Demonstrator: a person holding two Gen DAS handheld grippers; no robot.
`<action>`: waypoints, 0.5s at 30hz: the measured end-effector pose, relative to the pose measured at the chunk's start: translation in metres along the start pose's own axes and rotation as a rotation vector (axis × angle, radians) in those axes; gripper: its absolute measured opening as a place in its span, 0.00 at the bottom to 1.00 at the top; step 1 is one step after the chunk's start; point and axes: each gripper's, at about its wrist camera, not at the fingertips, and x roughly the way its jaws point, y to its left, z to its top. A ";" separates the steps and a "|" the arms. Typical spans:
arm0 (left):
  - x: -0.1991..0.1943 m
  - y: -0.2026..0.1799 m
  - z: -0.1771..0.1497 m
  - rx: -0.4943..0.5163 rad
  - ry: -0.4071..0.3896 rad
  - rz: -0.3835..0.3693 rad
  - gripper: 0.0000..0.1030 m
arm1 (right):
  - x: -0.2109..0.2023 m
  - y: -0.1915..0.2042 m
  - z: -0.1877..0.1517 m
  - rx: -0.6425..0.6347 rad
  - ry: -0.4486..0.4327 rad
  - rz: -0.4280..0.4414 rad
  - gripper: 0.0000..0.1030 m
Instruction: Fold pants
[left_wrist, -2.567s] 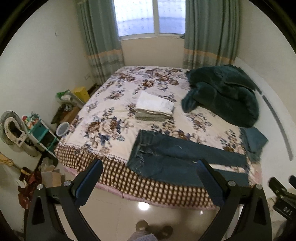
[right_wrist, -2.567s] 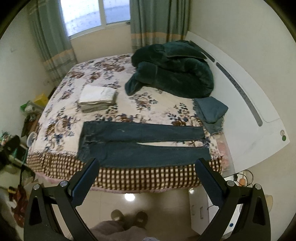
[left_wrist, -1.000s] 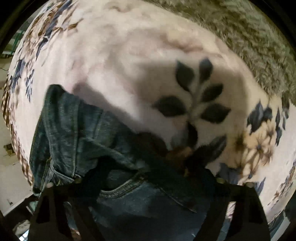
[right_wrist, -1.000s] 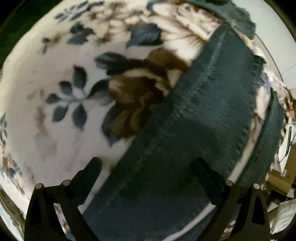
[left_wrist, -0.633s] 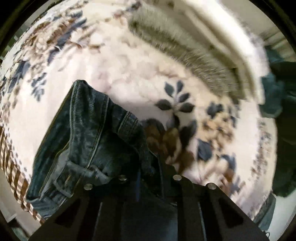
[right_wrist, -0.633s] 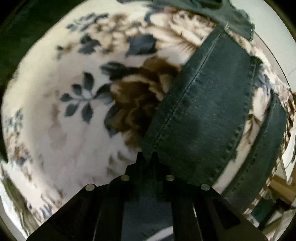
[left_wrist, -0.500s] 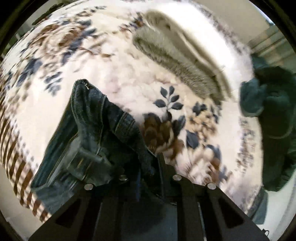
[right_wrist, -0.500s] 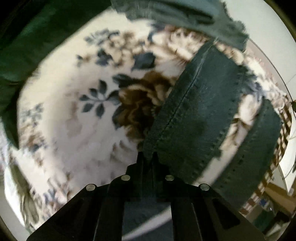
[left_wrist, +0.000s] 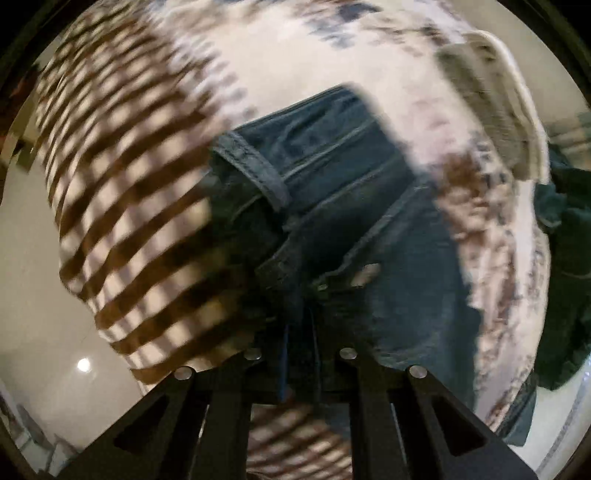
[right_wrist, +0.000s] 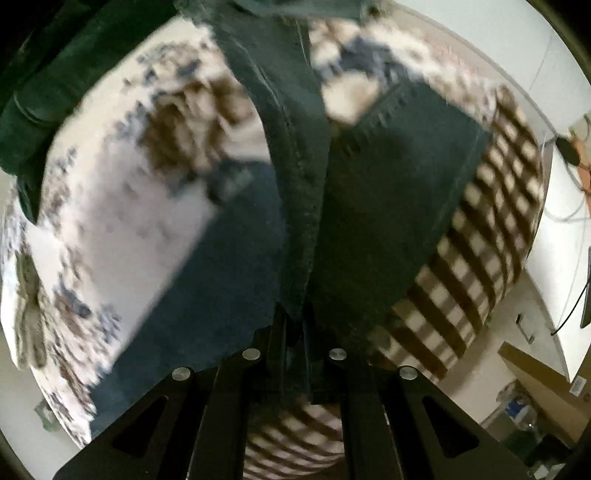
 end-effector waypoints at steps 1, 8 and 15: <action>0.003 0.003 -0.002 0.003 -0.001 0.004 0.08 | 0.006 -0.003 -0.002 -0.014 0.002 -0.011 0.07; -0.027 -0.022 -0.022 0.123 -0.061 0.080 0.09 | 0.003 -0.048 0.009 0.005 0.059 -0.003 0.56; -0.028 -0.104 -0.067 0.373 -0.172 0.133 0.73 | -0.043 -0.019 0.076 -0.087 -0.121 0.010 0.70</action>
